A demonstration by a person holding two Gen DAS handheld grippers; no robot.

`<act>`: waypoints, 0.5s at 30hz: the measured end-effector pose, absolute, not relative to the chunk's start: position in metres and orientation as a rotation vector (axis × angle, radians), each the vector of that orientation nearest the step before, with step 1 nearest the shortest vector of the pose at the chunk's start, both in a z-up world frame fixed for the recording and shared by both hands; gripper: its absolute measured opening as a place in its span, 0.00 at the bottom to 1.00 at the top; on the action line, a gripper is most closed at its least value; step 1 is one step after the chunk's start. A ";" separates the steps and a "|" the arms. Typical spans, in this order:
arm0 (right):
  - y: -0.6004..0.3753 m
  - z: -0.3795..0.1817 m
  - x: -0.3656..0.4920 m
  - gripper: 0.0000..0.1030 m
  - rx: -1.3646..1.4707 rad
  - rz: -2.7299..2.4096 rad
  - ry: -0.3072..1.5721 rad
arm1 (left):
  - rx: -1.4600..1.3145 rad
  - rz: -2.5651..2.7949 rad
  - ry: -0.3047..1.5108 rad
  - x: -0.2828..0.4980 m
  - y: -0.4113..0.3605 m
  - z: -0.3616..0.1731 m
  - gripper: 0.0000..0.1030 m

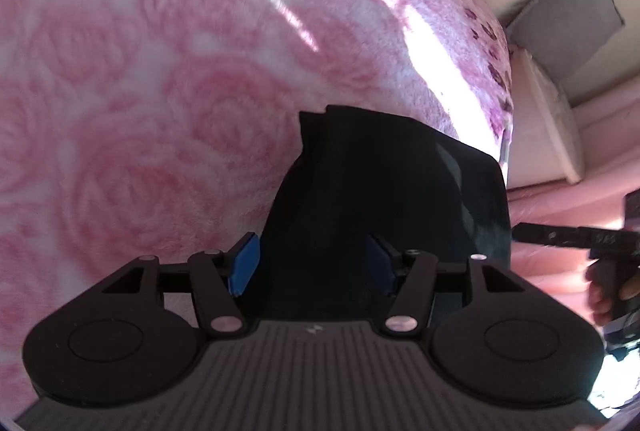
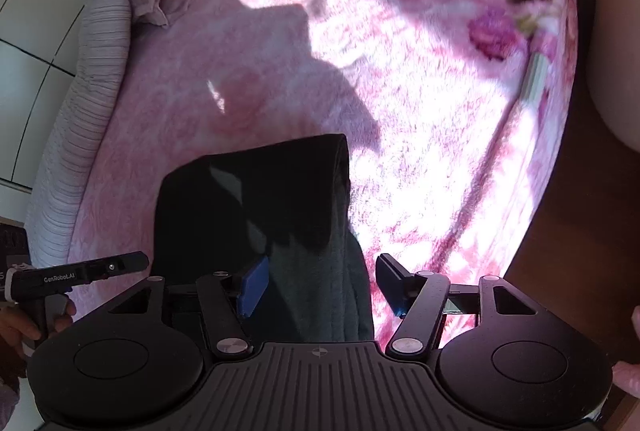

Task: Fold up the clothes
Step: 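Grasp the folded black trousers with the left tool while the right tool grasps the other side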

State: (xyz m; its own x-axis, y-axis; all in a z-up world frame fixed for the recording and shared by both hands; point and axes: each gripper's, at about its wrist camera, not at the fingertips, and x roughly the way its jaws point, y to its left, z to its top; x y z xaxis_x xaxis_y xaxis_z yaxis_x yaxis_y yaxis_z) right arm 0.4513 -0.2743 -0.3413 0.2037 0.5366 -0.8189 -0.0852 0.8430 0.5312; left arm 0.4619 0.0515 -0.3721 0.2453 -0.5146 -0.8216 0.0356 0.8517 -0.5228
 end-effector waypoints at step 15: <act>-0.263 -0.400 0.469 0.65 0.515 0.572 1.366 | -0.693 -0.475 1.241 0.467 0.049 -0.421 0.59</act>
